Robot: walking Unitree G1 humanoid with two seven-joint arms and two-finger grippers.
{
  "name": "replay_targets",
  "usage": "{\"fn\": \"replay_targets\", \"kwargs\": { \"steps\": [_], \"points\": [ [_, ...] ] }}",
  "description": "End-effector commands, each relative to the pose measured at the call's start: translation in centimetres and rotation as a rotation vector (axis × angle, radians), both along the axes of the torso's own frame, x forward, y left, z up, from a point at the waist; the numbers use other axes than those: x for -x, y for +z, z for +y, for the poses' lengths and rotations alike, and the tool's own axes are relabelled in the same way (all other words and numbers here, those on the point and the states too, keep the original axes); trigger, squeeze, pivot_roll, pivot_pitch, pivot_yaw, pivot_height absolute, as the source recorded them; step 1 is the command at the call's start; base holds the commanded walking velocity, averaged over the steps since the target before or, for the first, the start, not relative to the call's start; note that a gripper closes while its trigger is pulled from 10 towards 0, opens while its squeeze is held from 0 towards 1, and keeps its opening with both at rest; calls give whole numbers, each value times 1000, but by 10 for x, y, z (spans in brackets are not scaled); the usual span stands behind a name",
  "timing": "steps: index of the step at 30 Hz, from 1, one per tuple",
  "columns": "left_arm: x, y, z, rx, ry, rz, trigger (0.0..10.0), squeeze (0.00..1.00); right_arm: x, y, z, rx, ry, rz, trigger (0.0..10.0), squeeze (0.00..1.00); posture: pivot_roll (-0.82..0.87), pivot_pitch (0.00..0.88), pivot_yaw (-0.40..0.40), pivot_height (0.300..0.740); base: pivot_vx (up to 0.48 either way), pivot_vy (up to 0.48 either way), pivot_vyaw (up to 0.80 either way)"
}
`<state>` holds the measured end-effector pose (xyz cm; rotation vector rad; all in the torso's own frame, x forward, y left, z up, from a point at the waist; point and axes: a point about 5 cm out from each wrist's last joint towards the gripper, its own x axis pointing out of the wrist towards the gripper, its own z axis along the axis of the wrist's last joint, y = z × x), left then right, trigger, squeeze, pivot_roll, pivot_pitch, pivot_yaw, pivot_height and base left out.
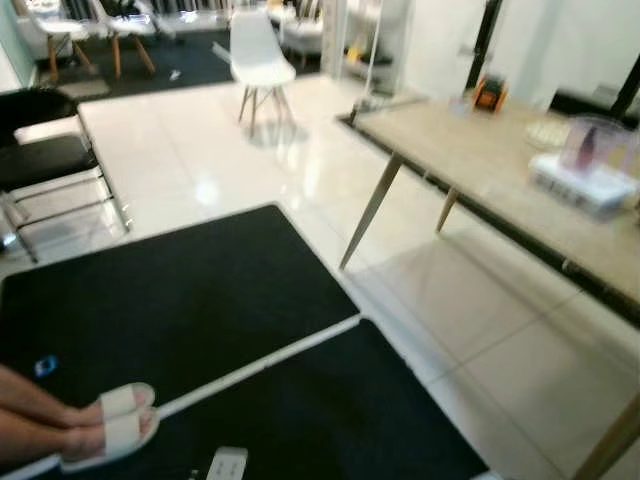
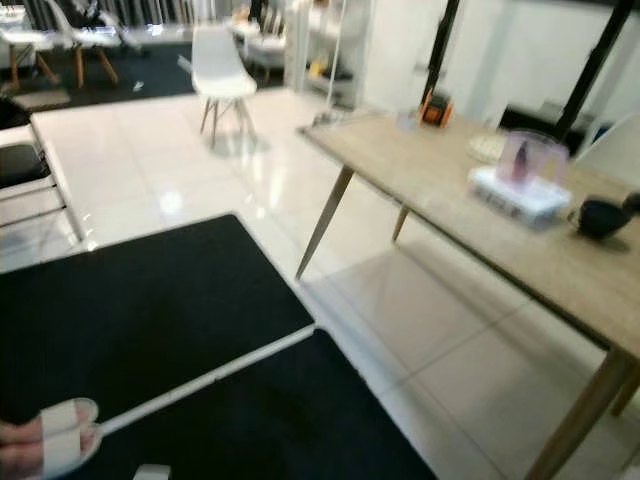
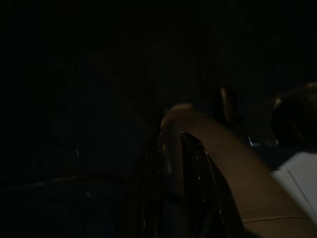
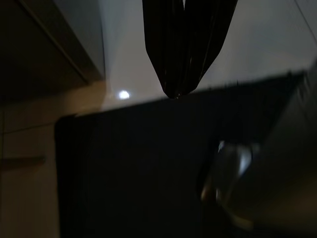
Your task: Restocking fridge
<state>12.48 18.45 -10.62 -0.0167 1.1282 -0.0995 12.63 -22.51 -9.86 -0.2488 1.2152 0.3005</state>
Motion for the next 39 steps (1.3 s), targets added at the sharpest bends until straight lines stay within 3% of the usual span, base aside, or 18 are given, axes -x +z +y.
{"fn": "replay_targets", "kwargs": {
  "steps": [1,16,21,26,39],
  "points": [
    [24,-7,0,4,-6,95,10000,0,5,-3,6,-15,-7,16,10000,0,-75,0,-44,740,382,0,-781],
    [29,-8,5,1,5,103,10000,0,6,-4,11,-27,-26,15,10000,0,-55,0,-33,740,383,0,-781],
    [40,-10,6,1,10,123,10000,0,9,-5,10,-27,-28,19,10000,0,-58,0,-42,740,381,0,-781],
    [42,-10,6,2,11,129,10000,0,12,-6,9,-17,-33,22,10000,0,-57,0,-45,740,385,0,-781],
    [40,-10,5,3,16,122,10000,0,9,-5,9,-8,-29,12,10000,0,-62,0,-46,740,372,0,0]
  ]
}}
